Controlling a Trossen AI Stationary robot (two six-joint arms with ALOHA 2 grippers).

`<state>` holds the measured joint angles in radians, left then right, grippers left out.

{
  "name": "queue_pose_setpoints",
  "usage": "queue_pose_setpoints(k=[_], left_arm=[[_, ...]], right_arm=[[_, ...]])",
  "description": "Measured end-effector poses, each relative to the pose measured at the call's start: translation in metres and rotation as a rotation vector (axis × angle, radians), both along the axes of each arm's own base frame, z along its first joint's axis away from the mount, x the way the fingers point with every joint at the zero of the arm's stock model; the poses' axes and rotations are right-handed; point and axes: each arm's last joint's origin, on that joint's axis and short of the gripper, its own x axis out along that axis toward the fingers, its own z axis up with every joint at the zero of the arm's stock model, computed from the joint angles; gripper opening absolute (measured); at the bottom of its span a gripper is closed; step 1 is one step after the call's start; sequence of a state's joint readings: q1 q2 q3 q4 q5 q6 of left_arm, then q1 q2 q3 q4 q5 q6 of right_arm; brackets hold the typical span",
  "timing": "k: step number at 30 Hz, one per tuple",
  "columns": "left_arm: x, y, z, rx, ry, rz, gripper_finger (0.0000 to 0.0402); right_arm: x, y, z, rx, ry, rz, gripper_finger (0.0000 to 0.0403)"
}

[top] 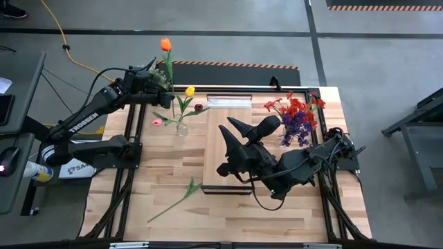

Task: Pick and place flowers into a vace then onto a shelf
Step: Put the orange tulip into the left transparent vase

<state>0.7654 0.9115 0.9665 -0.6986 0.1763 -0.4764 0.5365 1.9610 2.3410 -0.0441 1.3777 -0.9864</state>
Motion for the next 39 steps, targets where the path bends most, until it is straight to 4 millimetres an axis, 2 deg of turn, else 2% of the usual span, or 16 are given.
queue_pose_setpoints(k=[24,31,39], left_arm=[[0.002,0.000,0.002,-0.029,-0.052,0.006,0.0022],[0.012,-0.003,-0.021,-0.035,-0.035,-0.002,0.0022],[0.016,-0.007,-0.038,0.001,0.028,0.019,0.0022]], right_arm=[[0.001,-0.001,0.000,0.000,-0.001,-0.002,0.0130],[0.003,-0.005,0.000,-0.001,0.002,-0.014,0.0129],[0.004,-0.008,0.000,-0.003,0.004,-0.021,0.0129]])
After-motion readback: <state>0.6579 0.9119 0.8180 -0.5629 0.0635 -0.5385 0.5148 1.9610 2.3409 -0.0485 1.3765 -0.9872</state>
